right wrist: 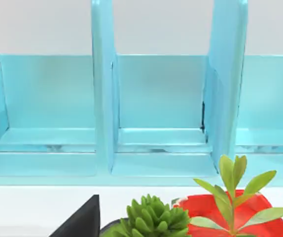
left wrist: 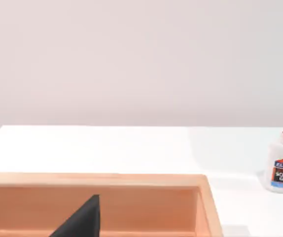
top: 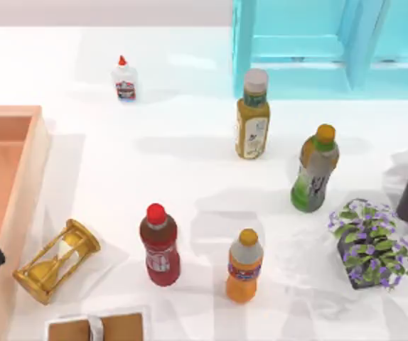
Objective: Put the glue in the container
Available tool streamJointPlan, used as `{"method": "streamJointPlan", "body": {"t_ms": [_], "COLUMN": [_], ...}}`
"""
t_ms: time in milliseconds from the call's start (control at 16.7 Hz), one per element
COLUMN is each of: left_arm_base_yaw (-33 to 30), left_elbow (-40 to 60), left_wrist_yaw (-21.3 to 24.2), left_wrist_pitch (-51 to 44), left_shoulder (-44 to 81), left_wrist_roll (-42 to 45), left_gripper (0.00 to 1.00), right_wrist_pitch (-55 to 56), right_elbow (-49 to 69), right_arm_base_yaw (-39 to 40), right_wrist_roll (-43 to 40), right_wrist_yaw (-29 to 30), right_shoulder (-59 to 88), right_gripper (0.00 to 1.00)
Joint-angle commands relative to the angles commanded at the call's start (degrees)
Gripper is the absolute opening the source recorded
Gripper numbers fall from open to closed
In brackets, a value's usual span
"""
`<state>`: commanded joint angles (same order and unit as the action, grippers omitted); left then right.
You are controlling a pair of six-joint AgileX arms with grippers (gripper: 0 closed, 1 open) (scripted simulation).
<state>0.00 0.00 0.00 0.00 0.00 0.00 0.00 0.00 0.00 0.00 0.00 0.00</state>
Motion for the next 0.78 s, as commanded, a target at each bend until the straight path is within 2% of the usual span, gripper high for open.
{"method": "streamJointPlan", "body": {"t_ms": [240, 420, 600, 780], "left_arm_base_yaw": [-0.5, -2.2, -4.7, -7.8], "left_elbow": [0.5, 2.7, 6.7, 12.5], "left_wrist_yaw": [-0.4, -1.9, -4.3, -7.2], "left_wrist_pitch": [0.9, 4.7, 11.2, 20.0], "left_shoulder": [1.8, 9.0, 21.5, 39.2], "left_wrist_roll": [-0.1, -0.4, -0.9, -1.5], "left_gripper": [1.00, 1.00, 1.00, 1.00], "right_wrist_pitch": [0.0, 0.0, 0.0, 0.0], "right_elbow": [0.0, 0.0, 0.0, 0.0], "right_arm_base_yaw": [0.0, 0.0, 0.0, 0.0], "right_wrist_roll": [0.0, 0.0, 0.0, 0.0], "right_wrist_yaw": [0.0, 0.0, 0.0, 0.0], "right_shoulder": [0.0, 0.0, 0.0, 0.0], "right_gripper": [1.00, 1.00, 1.00, 1.00]}}
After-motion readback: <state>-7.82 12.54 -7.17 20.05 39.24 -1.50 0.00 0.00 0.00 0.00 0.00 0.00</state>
